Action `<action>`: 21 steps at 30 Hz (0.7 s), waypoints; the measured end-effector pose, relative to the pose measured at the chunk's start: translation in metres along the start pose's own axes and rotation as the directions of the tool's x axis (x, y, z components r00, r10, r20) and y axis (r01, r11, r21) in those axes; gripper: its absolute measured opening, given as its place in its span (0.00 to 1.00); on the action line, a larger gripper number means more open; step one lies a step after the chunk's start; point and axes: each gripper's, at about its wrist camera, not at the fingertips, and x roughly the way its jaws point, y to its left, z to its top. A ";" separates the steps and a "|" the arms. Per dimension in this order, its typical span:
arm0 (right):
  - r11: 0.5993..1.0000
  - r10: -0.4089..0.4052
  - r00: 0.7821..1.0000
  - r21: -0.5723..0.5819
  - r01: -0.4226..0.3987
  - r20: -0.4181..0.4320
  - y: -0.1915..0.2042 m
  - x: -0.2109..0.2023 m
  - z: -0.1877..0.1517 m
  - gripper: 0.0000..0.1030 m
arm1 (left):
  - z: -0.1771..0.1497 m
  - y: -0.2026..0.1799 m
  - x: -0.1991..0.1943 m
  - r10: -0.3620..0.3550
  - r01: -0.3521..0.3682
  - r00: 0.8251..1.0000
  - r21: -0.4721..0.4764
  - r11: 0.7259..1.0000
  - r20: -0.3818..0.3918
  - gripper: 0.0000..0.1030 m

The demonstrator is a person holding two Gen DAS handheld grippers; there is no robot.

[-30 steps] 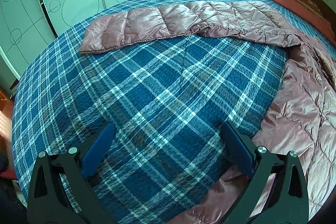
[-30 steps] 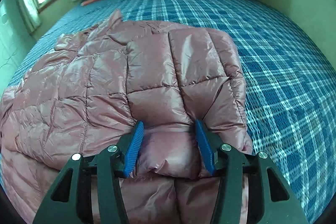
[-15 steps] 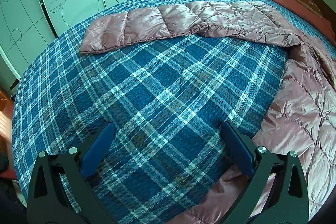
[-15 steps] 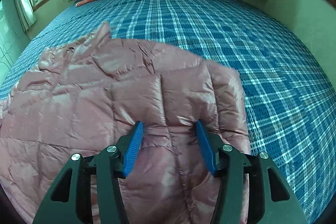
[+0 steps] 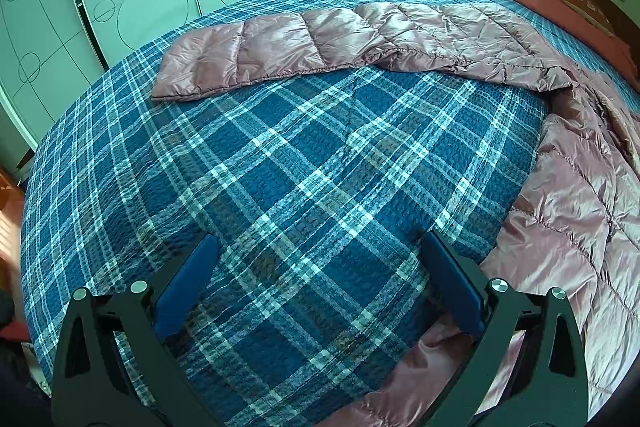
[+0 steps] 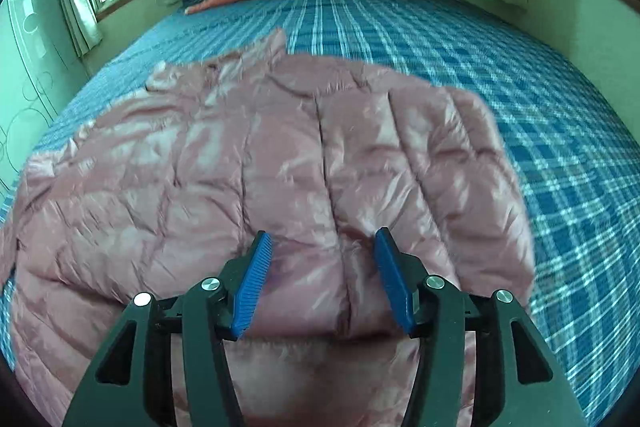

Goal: Fold large clothes
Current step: 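Open the right gripper and withdraw it over the jacket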

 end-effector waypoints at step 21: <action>1.000 0.003 0.996 -0.014 -0.002 0.084 0.009 -0.051 -0.017 0.56 | 0.028 0.062 0.001 -0.132 0.131 0.991 -0.084 0.988 -0.006 0.98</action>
